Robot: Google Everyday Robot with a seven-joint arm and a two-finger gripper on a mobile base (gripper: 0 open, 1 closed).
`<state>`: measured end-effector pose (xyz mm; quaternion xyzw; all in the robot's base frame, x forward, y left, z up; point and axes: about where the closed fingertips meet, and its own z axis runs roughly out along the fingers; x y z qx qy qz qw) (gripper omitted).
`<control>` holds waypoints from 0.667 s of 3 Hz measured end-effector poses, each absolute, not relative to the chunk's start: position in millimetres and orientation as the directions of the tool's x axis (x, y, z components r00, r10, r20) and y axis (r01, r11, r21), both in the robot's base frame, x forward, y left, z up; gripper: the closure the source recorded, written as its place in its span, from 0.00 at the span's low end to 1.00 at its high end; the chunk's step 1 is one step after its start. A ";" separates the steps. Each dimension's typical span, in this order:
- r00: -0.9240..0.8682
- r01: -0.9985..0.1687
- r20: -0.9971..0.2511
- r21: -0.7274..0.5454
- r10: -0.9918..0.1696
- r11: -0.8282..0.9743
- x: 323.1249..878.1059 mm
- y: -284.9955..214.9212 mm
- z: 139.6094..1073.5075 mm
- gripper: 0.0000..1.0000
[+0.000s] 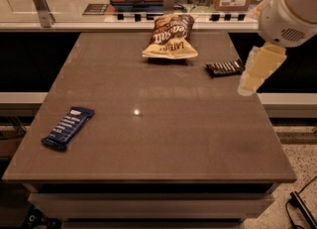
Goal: Move brown chip bag near rxbar blueberry
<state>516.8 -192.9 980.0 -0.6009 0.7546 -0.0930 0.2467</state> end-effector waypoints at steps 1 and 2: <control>-0.116 -0.829 -0.269 -0.504 -0.956 0.243 562.0 -177.0 969.1 0.00; -0.087 -0.780 -0.255 -0.584 -0.963 0.225 605.9 -166.0 962.1 0.00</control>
Offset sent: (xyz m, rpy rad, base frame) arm 0.1371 0.0389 -0.0320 -0.0509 -0.2500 0.0280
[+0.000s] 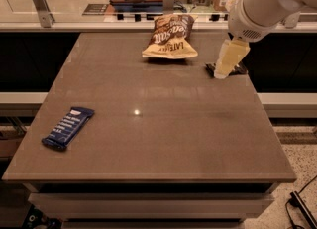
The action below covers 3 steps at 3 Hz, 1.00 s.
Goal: Move brown chip bag near rxbar blueberry
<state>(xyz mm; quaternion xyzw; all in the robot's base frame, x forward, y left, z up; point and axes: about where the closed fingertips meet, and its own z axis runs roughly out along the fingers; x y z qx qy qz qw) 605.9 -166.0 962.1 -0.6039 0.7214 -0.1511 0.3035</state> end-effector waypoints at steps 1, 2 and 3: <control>-0.086 -0.780 -0.255 -0.584 -0.963 0.225 605.9 -165.9 962.2 0.00; -0.091 -0.760 -0.258 -0.606 -0.962 0.235 626.1 -167.6 957.5 0.00; -0.090 -0.732 -0.279 -0.632 -0.956 0.253 658.6 -170.5 947.6 0.00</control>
Offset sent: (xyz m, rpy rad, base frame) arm 0.0518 -0.0056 -0.0121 0.0037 -0.0689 -0.0325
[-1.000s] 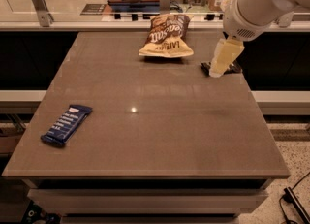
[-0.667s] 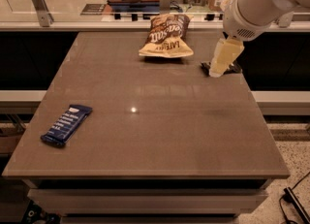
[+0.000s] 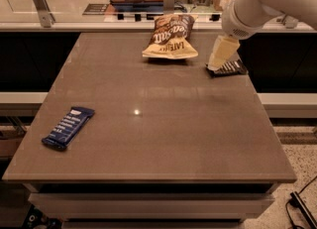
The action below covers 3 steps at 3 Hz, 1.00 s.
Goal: Move brown chip bag near rxbar blueberry
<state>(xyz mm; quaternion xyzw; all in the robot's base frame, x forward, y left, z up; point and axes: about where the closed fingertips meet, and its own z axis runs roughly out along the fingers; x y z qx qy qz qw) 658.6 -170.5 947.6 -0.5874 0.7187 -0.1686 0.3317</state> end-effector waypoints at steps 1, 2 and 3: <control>-0.083 -0.723 -0.311 -0.635 -0.947 0.272 691.5 -167.6 935.1 0.00; -0.052 -0.730 -0.352 -0.625 -0.934 0.276 718.2 -153.5 922.5 0.00; 0.001 -0.756 -0.386 -0.604 -0.922 0.252 741.2 -126.7 908.3 0.00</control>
Offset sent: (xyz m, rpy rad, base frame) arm 0.0945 0.0332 -0.0386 0.1365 -0.0235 0.0728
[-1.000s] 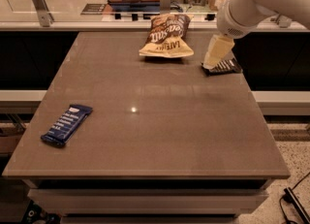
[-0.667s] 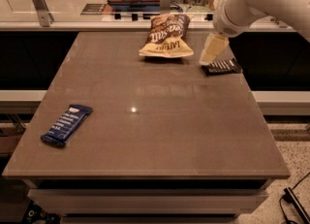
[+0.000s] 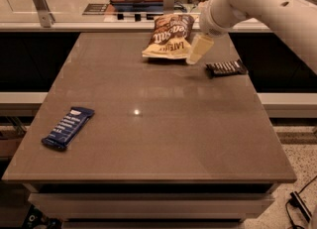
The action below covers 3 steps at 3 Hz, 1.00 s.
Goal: Move brown chip bag near rxbar blueberry
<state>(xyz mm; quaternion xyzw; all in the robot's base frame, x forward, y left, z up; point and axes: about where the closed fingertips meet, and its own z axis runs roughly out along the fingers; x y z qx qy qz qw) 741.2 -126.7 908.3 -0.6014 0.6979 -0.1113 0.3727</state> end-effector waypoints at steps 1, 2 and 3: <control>0.043 -0.771 -0.423 -0.590 -0.905 0.239 756.9 -103.9 898.5 0.00; 0.069 -0.782 -0.455 -0.577 -0.888 0.234 766.5 -87.2 888.0 0.00; 0.078 -0.790 -0.482 -0.564 -0.873 0.241 775.4 -79.4 877.3 0.00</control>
Offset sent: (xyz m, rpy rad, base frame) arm 0.0360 0.0553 -0.0274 0.1184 0.0101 0.1129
